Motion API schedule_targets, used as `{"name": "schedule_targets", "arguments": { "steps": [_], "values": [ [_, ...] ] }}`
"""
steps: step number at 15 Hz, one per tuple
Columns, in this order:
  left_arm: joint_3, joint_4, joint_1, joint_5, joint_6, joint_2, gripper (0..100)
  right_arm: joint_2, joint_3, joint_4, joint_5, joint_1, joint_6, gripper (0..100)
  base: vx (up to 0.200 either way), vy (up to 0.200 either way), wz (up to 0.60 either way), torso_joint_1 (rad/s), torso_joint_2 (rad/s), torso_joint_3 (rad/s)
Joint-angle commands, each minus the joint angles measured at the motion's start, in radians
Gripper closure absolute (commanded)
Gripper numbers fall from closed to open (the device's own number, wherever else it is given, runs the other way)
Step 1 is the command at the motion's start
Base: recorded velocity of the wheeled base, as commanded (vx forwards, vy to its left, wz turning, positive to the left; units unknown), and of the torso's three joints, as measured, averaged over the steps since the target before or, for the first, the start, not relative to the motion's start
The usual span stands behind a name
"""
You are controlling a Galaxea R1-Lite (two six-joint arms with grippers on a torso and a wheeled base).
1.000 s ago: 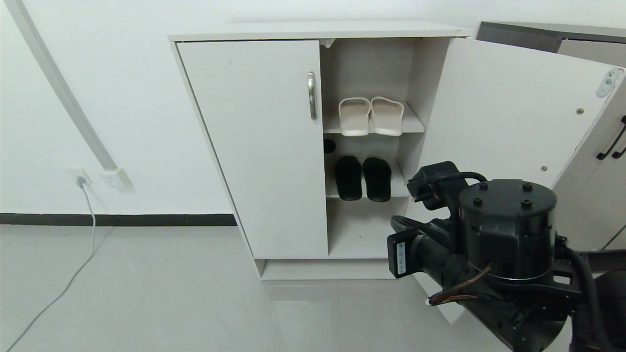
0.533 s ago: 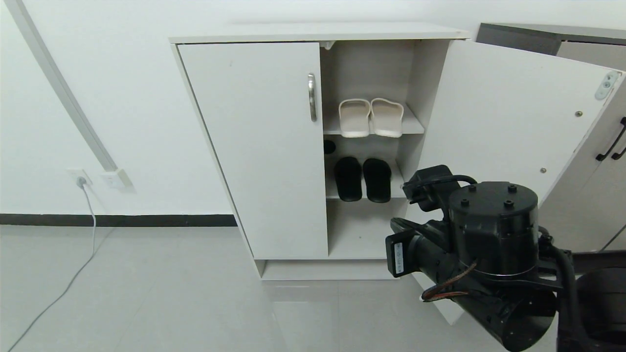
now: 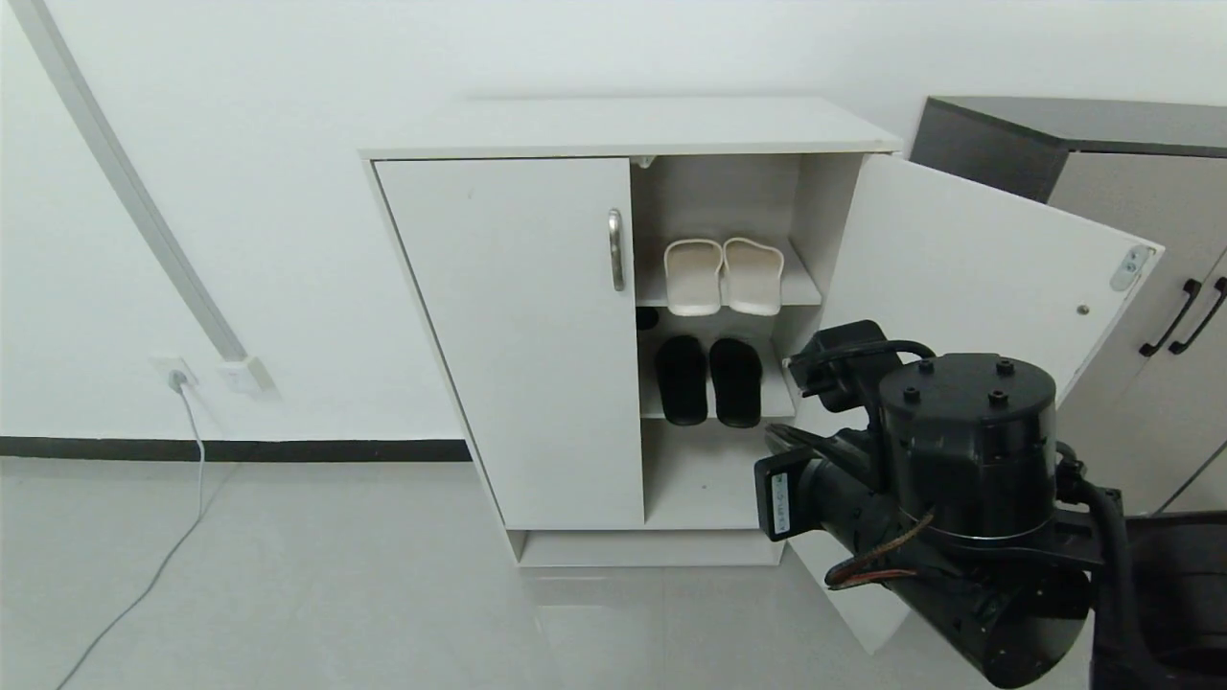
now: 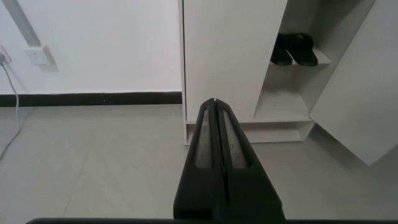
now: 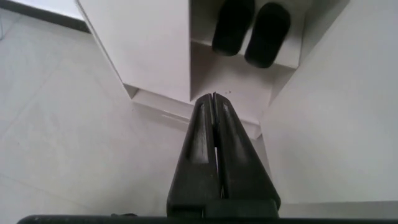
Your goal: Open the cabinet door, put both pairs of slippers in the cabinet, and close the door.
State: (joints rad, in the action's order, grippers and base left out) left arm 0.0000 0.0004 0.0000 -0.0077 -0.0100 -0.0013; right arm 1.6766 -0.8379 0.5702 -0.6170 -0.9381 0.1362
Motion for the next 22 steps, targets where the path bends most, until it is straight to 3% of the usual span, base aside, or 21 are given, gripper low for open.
{"name": "schedule_targets", "arguments": {
  "steps": [1,22],
  "values": [
    [0.0,0.0,0.0,0.0,-0.001,0.001,100,0.0,0.0,0.0,0.0,-0.002,0.0,100,0.0,0.0,0.0,0.119,-0.47,-0.364],
    [0.0,0.0,0.0,0.0,-0.001,0.001,100,-0.005,0.008,0.0,0.0,0.008,-0.004,100,0.0,0.0,0.0,0.187,-0.5,-0.314]
  ]
}}
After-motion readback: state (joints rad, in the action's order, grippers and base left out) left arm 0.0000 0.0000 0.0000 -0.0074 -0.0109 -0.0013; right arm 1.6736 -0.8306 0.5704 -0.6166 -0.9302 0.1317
